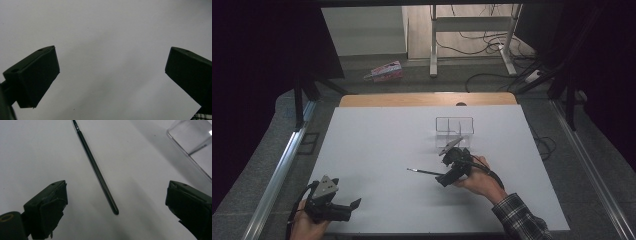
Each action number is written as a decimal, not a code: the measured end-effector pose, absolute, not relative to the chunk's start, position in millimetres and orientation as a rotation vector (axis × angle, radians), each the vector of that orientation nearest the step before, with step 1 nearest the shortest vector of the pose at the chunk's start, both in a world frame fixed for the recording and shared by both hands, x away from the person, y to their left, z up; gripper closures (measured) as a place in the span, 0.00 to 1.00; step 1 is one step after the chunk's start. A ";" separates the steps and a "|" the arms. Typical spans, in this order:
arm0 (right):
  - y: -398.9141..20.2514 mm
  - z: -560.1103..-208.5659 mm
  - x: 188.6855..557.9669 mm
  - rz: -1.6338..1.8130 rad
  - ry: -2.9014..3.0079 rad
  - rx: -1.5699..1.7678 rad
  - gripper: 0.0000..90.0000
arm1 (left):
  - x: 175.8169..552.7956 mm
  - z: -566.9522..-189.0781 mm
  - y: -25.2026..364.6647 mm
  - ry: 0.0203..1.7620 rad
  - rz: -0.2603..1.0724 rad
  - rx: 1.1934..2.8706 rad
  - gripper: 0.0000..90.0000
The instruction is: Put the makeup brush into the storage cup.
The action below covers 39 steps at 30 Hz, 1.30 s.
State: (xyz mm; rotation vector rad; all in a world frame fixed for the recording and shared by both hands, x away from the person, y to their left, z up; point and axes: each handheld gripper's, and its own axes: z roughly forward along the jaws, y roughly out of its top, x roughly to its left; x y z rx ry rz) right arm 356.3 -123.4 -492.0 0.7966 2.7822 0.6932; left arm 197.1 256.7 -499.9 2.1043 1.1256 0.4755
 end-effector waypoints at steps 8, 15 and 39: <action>-107.6 -493.4 358.4 0.669 2.811 0.716 0.16 | 197.1 -500.1 256.1 1.123 0.477 2.110 0.00; -97.5 -494.0 361.5 0.640 2.849 0.668 0.23 | 197.0 -500.1 256.0 1.123 0.477 2.110 0.00; -68.3 -495.3 377.6 0.517 2.909 0.525 0.48 | 197.1 -500.5 255.6 1.119 0.473 2.113 0.00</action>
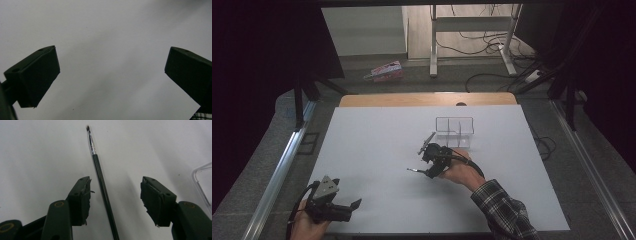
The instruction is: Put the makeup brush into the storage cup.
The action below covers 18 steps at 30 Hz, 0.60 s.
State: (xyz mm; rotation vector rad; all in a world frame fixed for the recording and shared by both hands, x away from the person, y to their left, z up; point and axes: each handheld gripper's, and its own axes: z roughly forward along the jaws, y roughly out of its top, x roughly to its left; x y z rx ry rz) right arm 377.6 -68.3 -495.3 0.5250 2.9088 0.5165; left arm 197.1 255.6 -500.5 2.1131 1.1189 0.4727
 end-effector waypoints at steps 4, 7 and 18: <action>-68.7 -501.5 379.0 0.496 2.939 0.531 0.54 | 197.0 -500.6 255.6 1.119 0.472 2.114 0.00; -69.4 -504.3 380.6 0.485 2.968 0.528 0.65 | 197.2 -500.8 255.5 1.118 0.471 2.116 0.00; -63.8 -501.5 381.9 0.415 3.032 0.538 0.95 | 196.9 -500.8 255.0 1.115 0.473 2.121 0.00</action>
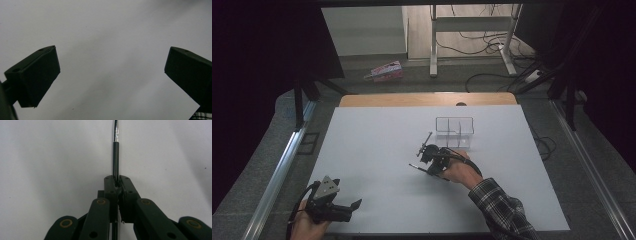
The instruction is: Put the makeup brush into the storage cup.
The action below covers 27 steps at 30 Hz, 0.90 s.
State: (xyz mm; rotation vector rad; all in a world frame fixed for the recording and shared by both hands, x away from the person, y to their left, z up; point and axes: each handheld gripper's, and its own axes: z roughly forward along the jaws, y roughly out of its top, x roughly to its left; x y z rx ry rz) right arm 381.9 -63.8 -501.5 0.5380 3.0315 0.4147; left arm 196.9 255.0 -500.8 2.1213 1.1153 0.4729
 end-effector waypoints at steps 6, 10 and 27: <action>-63.4 -500.8 380.2 0.409 3.020 0.524 0.95 | 196.9 -500.7 254.8 1.116 0.477 2.121 0.00; -64.7 -500.1 379.5 0.426 3.018 0.527 0.95 | 197.1 -500.6 254.8 1.117 0.478 2.121 0.00; -74.1 -483.1 370.2 0.589 2.971 0.561 0.94 | 197.0 -500.3 255.1 1.120 0.484 2.117 0.00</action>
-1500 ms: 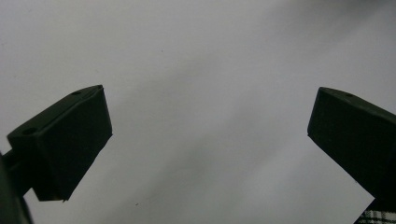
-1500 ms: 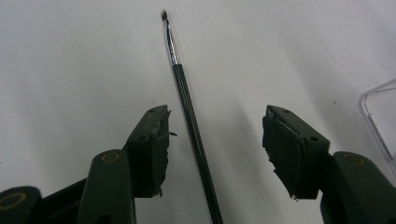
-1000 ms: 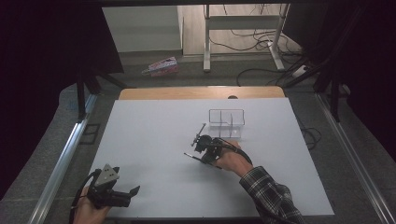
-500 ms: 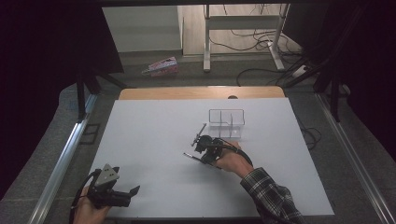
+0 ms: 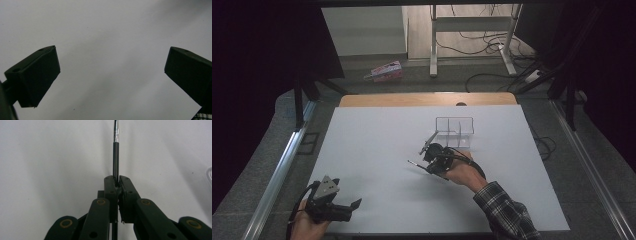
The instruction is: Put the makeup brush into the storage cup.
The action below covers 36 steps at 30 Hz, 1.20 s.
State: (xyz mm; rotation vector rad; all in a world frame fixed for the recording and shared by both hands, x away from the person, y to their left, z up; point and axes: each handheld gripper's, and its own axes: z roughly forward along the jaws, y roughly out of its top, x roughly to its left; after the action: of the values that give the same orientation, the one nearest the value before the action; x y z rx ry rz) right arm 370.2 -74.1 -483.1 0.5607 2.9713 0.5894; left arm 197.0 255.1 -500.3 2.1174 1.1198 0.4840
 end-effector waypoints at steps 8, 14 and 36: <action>-84.3 -478.3 367.4 0.652 2.940 0.563 0.95 | 197.1 -500.2 255.7 1.125 0.484 2.114 0.00; -92.0 -474.1 363.8 0.705 2.907 0.568 0.95 | 197.0 -500.0 256.4 1.130 0.485 2.105 0.00; -113.5 -471.7 352.9 0.829 2.834 0.631 0.95 | 196.8 -499.7 257.3 1.129 0.480 2.097 0.00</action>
State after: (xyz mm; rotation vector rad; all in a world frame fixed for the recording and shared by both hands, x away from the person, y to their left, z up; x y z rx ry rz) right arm 352.9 -113.5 -471.7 0.6305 2.8336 0.8294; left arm 196.8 257.3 -499.7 2.0966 1.1291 0.4803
